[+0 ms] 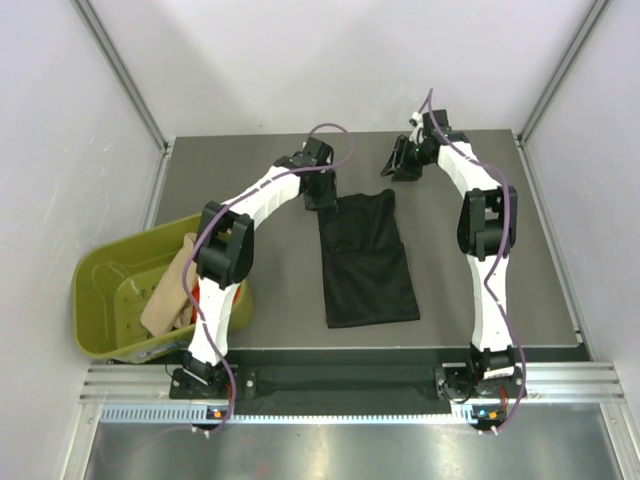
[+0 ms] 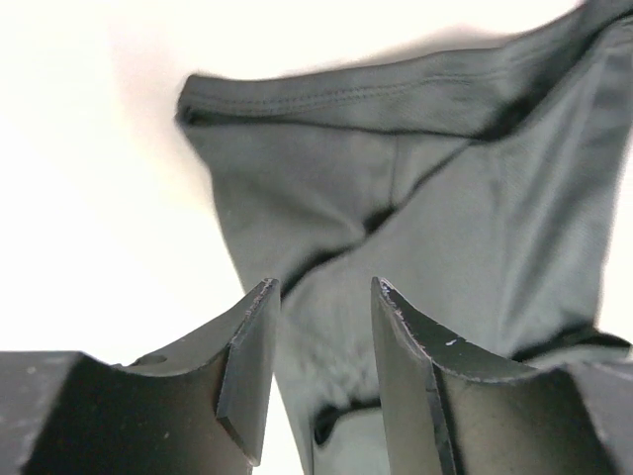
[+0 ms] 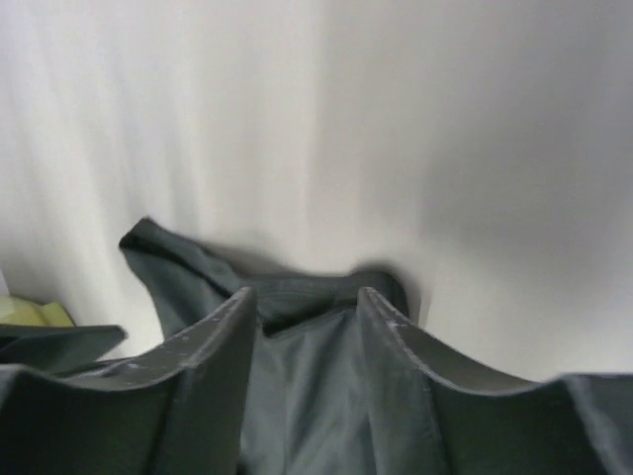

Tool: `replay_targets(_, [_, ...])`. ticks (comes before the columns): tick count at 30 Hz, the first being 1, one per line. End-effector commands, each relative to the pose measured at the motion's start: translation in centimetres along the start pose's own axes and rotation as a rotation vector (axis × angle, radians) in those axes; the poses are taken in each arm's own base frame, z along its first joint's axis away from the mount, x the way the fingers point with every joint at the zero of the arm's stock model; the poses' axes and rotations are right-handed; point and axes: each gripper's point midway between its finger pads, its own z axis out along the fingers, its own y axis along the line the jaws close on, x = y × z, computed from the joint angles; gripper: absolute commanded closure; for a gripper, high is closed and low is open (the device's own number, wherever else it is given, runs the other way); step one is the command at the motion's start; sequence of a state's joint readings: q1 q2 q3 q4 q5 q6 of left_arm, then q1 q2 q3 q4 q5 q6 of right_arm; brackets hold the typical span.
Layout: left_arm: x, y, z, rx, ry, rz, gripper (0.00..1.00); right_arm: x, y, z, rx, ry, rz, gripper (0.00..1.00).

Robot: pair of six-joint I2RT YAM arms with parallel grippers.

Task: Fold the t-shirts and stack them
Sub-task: Fold the tshirt

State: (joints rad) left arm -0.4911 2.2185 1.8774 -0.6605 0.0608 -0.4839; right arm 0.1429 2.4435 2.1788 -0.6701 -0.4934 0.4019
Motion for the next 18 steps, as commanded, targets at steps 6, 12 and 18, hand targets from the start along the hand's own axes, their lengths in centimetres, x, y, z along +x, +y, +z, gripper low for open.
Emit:
replay_targets(6, [-0.4, -2.5, -10.8, 0.109, -0.062, -0.019, 0.52, 1.0, 3.3, -12.8, 0.108, -0.05, -0.061, 0.38])
replay_targets(12, [8.7, -3.3, -14.6, 0.153, 0.076, 0.019, 0.51, 11.6, 2.0, -17.5, 0.158, 0.043, -0.066, 0.23])
replay_targets(18, [18.6, -5.5, -16.4, 0.238, 0.214, -0.069, 0.49, 22.2, 0.4, -19.7, 0.123, 0.136, 0.015, 0.16])
